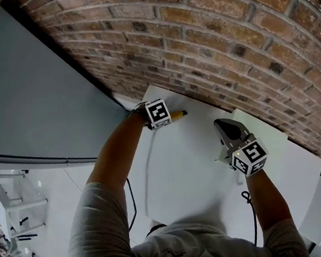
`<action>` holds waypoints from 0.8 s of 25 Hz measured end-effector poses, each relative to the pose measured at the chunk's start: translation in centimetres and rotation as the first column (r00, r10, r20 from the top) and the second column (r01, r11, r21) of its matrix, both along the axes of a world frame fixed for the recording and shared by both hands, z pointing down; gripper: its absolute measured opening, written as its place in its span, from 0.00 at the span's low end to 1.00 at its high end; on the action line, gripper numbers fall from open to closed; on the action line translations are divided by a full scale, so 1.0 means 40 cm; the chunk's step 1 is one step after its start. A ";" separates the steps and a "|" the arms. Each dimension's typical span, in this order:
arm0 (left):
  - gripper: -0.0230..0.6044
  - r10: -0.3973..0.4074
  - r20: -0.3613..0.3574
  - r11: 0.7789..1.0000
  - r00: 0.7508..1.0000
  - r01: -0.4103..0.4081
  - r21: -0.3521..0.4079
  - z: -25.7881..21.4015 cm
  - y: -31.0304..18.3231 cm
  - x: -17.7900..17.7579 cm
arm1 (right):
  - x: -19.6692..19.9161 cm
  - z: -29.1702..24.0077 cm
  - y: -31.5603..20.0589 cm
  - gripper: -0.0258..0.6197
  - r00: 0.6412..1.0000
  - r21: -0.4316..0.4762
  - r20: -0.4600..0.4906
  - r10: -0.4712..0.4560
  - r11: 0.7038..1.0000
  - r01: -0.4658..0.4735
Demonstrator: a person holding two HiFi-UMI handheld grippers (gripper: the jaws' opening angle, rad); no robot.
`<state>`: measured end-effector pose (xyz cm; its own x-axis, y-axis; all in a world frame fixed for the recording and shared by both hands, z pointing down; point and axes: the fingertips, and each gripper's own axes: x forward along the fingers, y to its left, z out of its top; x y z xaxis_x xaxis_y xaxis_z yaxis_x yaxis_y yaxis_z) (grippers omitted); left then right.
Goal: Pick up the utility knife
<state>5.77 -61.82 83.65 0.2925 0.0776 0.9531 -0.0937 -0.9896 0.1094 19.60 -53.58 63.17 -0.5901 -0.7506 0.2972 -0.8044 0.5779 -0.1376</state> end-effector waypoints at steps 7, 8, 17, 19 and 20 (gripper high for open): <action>0.29 -0.068 0.024 0.998 0.997 0.068 -0.005 0.037 -0.021 -0.018 | 0.010 0.021 -0.021 0.05 1.000 0.006 -0.016 0.000 1.000 0.000; 0.26 -0.080 0.013 0.997 0.997 0.080 -0.005 0.036 -0.024 -0.013 | 0.012 0.025 -0.024 0.05 1.000 0.008 -0.019 0.002 1.000 -0.002; 0.22 -0.132 -0.116 0.989 0.984 0.140 0.056 -0.002 -0.002 -0.007 | 0.033 0.082 -0.057 0.05 0.998 -0.032 -0.041 0.038 0.999 -0.039; 0.22 -0.166 -0.176 0.983 0.970 0.177 0.053 -0.047 0.003 -0.010 | 0.032 0.086 -0.059 0.05 0.998 -0.046 -0.045 0.046 0.998 -0.048; 0.22 -0.182 -0.208 0.979 0.961 0.196 0.052 -0.076 0.003 -0.012 | 0.031 0.082 -0.059 0.05 0.998 -0.049 -0.046 0.050 0.997 -0.052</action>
